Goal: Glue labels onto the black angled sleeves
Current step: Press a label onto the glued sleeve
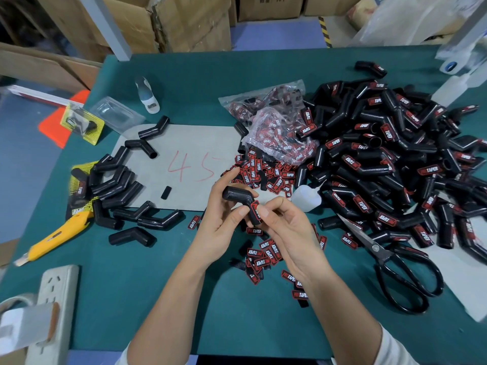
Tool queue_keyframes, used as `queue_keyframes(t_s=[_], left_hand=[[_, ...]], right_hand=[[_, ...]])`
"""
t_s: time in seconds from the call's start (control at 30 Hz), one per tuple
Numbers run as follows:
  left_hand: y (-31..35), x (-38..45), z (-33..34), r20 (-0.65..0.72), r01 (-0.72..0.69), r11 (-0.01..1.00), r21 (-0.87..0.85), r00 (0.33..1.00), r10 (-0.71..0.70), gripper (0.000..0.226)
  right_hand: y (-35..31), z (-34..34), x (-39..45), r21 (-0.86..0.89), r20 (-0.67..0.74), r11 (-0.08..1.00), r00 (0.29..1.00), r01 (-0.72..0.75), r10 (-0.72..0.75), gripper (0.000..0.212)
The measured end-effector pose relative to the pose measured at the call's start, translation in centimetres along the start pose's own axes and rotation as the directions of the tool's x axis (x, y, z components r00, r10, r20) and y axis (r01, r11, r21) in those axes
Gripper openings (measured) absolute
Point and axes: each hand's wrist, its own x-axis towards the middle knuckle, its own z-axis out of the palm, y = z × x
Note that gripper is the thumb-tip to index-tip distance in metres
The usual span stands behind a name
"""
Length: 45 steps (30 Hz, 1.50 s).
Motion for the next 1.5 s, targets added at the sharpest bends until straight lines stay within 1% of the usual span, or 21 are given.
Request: queue_keyframes(t_s=[0.2,0.57,1.27,1.5], left_hand=[[0.03,-0.02,0.08,0.004,0.011,1.0,-0.013,1.0,-0.011,0.06],[-0.15,-0.04,-0.04,-0.001,0.01,1.0,0.005,1.0,-0.01,0.059],[-0.37,0.0,0.12,-0.002,-0.042,0.999,-0.023,0.999,0.042,0.059],[-0.37,0.01,0.18,0.002,-0.03,0.999,-0.018,1.0,0.03,0.06]], right_hand=[[0.17,0.03,0.01,-0.012,-0.011,1.0,1.0,0.002,-0.002,0.015],[0.22,-0.09,0.05,-0.022,-0.026,1.0,1.0,-0.001,0.001,0.012],[0.09,0.17,-0.09,-0.028,-0.059,1.0,0.998,-0.006,0.004,0.012],[0.17,-0.02,-0.07,-0.06,-0.067,0.998,0.998,-0.001,-0.003,0.019]])
